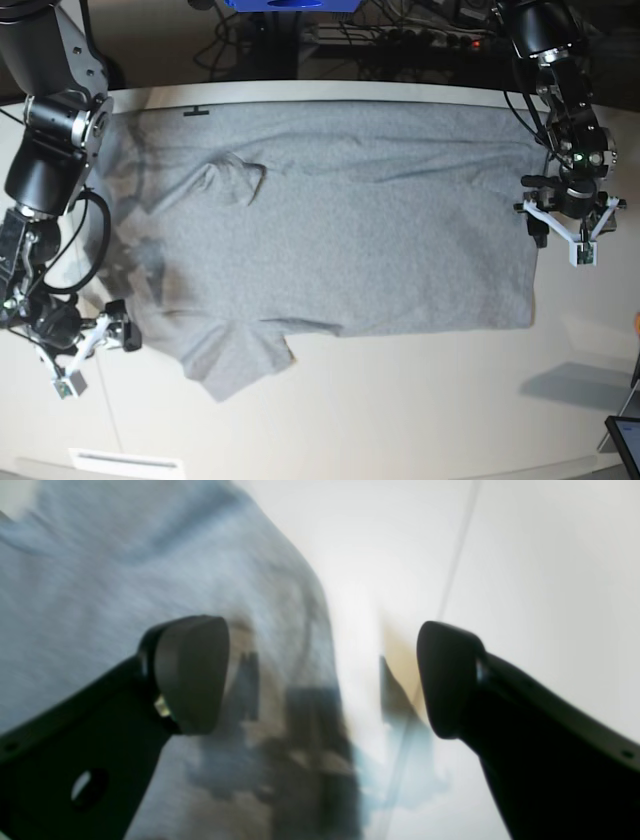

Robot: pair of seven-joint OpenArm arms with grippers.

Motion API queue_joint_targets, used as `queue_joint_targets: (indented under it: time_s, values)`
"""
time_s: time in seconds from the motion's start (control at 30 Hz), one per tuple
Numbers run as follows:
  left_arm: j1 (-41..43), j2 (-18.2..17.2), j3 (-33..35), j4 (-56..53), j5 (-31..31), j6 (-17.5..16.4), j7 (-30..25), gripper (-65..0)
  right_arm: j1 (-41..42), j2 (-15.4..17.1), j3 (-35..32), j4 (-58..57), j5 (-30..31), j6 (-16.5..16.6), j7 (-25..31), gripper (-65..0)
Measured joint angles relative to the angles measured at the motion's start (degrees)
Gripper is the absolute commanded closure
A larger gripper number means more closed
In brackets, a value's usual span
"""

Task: Fold the T-shirt properly
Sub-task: 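Release the collar and move the right gripper to the shirt's sleeve hem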

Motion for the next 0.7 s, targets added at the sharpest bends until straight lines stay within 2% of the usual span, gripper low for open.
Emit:
queue_joint_targets:
  time_s: [0.07, 0.13, 0.2, 0.4, 0.47, 0.7]
  values:
    - [0.1, 0.0, 0.0, -0.1, 0.0, 0.0, 0.0, -41.0, -0.3, 0.2, 0.0, 0.0, 3.6, -0.2, 0.1, -57.3]
    - [0.2, 0.0, -0.1, -0.1, 0.0, 0.0, -3.0, -41.0, -0.3, 0.2, 0.0, -1.7, 6.4, -0.2, 0.2, -57.3]
    - [0.3, 0.0, -0.2, -0.1, 0.0, 0.0, -5.1, -41.0, 1.4, 0.5, -0.2, -7.3, 6.3, -0.2, 0.7, -57.2]
    - [0.4, -0.1, -0.5, -0.2, 0.0, 0.0, -5.5, -41.0, 6.1, 5.2, -0.3, -23.0, 5.9, -0.6, 3.8, -57.5]
    - [0.4, -0.1, -0.5, -0.2, 0.0, 0.0, -5.5, -41.0, 6.9, 6.1, -0.3, -24.8, 5.9, -0.6, 5.0, -57.5]
    - [0.0, -0.1, -0.5, -0.2, 0.0, 0.0, -5.5, -41.0, 7.3, 5.7, -0.3, -25.2, 5.9, -0.6, 5.9, -57.6]
